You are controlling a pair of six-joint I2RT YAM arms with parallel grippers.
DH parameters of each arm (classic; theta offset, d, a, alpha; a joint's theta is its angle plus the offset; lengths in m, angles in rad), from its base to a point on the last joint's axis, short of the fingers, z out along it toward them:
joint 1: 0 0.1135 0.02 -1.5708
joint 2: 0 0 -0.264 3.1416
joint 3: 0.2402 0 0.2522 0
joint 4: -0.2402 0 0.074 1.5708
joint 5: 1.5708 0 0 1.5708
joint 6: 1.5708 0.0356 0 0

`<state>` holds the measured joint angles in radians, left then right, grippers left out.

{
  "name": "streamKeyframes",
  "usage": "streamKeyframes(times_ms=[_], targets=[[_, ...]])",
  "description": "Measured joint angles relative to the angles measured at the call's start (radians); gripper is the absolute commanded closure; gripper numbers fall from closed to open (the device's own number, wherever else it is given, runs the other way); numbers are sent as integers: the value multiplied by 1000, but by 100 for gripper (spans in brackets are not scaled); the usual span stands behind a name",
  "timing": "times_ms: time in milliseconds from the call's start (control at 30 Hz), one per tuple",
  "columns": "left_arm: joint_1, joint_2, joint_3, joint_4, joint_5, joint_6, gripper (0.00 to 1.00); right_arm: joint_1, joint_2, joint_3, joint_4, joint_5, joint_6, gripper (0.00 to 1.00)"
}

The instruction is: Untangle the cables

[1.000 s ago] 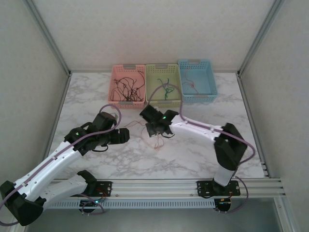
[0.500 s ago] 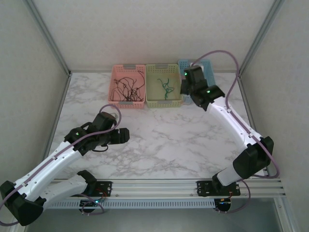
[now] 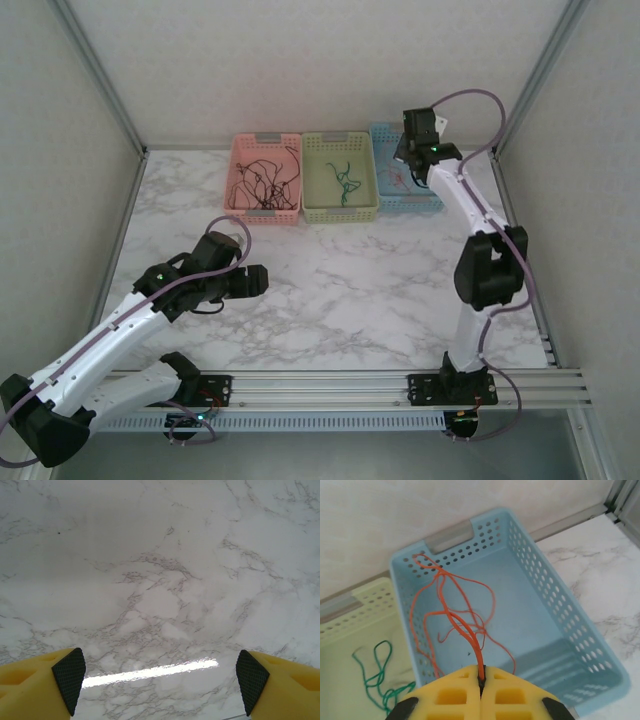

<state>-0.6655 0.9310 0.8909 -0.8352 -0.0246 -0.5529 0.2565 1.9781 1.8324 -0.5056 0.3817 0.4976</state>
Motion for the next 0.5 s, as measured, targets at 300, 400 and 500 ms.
streamKeyframes(times_ms=[300, 400, 500], targets=[[0, 0, 0, 0, 0, 0, 18, -66, 246, 204, -35, -50, 58, 100], [0, 0, 0, 0, 0, 0, 18, -83, 316, 257, -55, -72, 61, 100], [0, 0, 0, 0, 0, 0, 18, -88, 382, 315, -79, -99, 59, 87]])
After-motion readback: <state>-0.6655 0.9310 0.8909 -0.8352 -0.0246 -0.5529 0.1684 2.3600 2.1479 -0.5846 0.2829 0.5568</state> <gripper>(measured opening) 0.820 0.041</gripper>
